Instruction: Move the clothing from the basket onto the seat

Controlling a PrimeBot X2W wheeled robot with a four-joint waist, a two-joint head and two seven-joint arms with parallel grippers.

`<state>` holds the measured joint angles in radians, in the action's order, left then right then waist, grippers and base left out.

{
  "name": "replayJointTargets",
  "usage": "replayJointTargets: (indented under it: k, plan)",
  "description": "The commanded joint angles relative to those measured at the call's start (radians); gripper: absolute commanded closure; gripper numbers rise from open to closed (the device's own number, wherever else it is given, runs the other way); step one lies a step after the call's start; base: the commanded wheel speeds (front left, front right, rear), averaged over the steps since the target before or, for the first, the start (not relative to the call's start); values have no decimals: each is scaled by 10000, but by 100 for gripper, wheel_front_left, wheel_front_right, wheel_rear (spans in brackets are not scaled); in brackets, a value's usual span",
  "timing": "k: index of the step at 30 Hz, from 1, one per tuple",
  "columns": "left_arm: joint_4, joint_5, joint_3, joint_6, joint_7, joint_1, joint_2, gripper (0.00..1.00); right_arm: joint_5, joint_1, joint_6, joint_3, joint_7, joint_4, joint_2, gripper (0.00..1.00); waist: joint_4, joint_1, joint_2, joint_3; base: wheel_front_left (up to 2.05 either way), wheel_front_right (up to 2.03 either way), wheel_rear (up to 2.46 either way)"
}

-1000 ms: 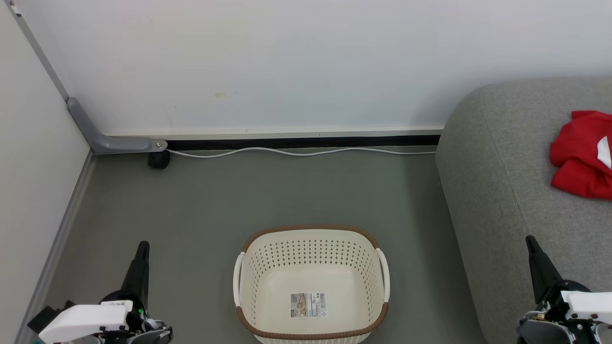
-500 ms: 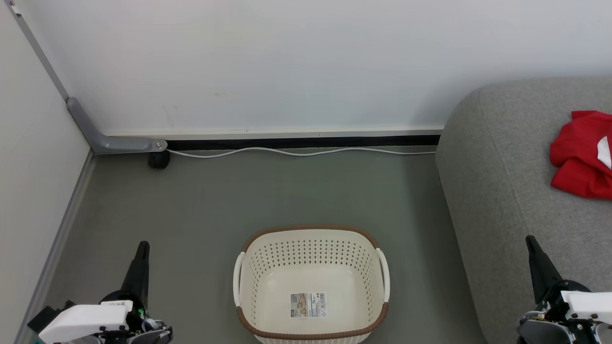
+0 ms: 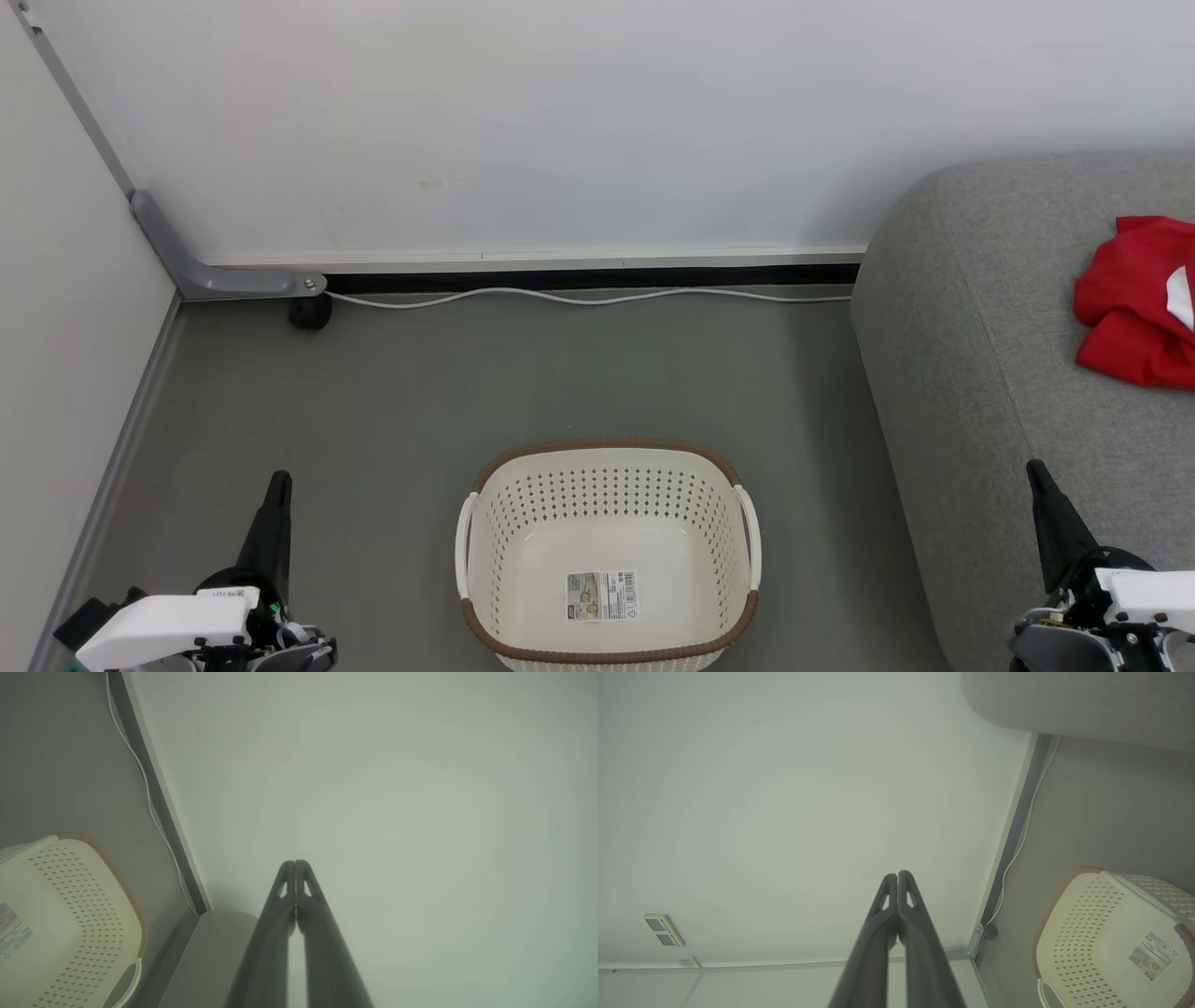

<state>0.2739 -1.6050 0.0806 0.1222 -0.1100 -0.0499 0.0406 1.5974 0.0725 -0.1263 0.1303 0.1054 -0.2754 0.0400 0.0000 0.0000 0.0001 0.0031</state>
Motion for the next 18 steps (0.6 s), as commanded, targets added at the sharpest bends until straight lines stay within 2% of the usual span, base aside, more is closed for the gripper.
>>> replayJointTargets:
  k: [1,18]
  plan:
    - [-287,-37,330,84,-31,-581,97,100,113,354,-44,-165,78,307,102,100,0,0,-1,0,0,0,0]
    - [-288,-37,330,84,-31,-581,97,100,113,354,-44,-166,78,307,102,100,0,0,-1,0,0,0,0]
